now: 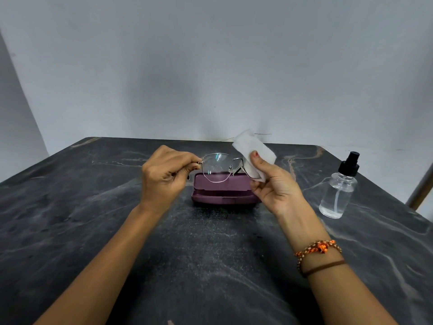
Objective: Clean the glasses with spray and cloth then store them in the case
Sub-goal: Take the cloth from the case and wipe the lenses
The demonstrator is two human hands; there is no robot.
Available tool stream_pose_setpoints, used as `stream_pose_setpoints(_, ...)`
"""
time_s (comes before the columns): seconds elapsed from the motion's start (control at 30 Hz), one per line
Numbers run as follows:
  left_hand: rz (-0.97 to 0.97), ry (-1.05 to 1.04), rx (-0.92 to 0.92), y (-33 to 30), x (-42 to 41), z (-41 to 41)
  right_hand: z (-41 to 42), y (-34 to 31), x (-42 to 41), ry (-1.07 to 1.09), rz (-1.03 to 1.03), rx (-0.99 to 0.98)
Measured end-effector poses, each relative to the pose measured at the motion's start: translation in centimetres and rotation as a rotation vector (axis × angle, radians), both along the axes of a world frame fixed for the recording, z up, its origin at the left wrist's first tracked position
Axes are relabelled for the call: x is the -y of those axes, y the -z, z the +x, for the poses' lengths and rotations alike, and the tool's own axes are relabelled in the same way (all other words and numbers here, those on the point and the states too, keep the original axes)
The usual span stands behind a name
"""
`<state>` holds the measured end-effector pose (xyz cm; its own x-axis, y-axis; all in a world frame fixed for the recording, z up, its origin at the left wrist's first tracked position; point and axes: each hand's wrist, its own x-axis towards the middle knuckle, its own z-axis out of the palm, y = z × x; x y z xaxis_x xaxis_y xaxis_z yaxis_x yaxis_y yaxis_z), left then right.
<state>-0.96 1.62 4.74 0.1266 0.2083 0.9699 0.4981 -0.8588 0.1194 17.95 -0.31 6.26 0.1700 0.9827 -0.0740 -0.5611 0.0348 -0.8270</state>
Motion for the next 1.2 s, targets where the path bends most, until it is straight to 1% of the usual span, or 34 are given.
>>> stream_pose_setpoints(0.07,-0.007,0.0,-0.01,0.0,0.0,0.1,-0.1,0.0,0.0,-0.003,-0.055,-0.072)
stream_pose_setpoints(0.13,-0.012,-0.006,-0.009,0.1,0.0,0.1,-0.5,0.1,0.0,-0.004,-0.056,-0.195)
stream_pose_setpoints(0.2,-0.013,-0.004,-0.002,0.1,-0.1,0.0,-0.9,0.1,0.0,-0.011,0.014,-0.325)
stream_pose_setpoints(0.27,-0.011,-0.001,0.003,0.2,-0.2,-0.1,-1.2,0.2,0.0,-0.029,0.098,-0.398)
stream_pose_setpoints(0.37,-0.019,0.001,0.013,0.1,-0.3,-0.1,-1.3,0.2,0.1,-0.067,0.156,-0.365)
stream_pose_setpoints(0.53,-0.019,0.001,0.038,-0.1,-0.3,-0.4,-1.3,0.2,0.1,-0.052,0.192,-0.159)
stream_pose_setpoints(0.73,-0.019,-0.004,0.017,0.0,-0.3,-0.2,-0.6,0.0,0.2,0.039,0.109,0.041)
stream_pose_setpoints(0.8,-0.017,0.001,0.02,0.0,-0.3,-0.2,-0.6,-0.1,0.2,0.058,0.075,0.061)
stream_pose_setpoints(0.87,-0.013,0.008,0.022,0.0,-0.3,-0.2,-0.7,0.0,0.1,0.062,0.054,0.029)
stream_pose_setpoints(0.97,-0.016,0.013,0.013,-0.1,-0.3,-0.3,-0.9,0.0,0.1,0.052,0.041,-0.081)
stream_pose_setpoints(1.1,-0.024,0.013,0.018,-0.2,-0.4,-0.4,-1.3,-0.2,0.3,-0.007,0.1,-0.298)
stream_pose_setpoints(1.17,-0.025,0.007,0.022,-0.1,-0.4,-0.4,-1.3,-0.2,0.3,-0.028,0.142,-0.351)
stream_pose_setpoints(1.2,-0.024,0.002,0.022,-0.1,-0.4,-0.4,-1.2,-0.2,0.3,-0.032,0.155,-0.345)
